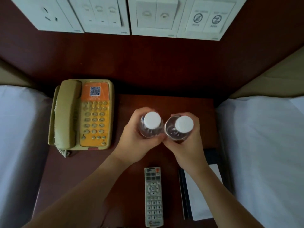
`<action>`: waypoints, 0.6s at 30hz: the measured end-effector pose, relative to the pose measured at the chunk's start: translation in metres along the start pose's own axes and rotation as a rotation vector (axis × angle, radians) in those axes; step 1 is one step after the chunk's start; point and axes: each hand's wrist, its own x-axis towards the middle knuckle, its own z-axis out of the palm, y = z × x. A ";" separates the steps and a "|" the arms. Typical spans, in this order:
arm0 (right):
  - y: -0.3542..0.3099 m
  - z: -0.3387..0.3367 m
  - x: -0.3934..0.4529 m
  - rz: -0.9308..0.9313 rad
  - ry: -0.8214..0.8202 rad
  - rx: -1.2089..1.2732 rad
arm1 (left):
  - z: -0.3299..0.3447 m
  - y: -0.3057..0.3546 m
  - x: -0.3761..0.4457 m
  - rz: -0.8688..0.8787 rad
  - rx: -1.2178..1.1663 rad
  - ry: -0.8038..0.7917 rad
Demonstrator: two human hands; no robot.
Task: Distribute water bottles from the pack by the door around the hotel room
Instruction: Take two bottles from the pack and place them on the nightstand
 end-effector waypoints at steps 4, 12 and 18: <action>0.017 -0.015 -0.004 0.128 -0.206 -0.102 | -0.008 -0.006 -0.009 -0.068 0.153 -0.091; 0.025 -0.019 0.013 0.095 -0.185 -0.216 | -0.020 -0.014 0.009 -0.081 0.363 -0.206; 0.031 0.001 0.047 0.042 -0.001 -0.161 | -0.026 -0.020 0.046 -0.043 0.363 -0.233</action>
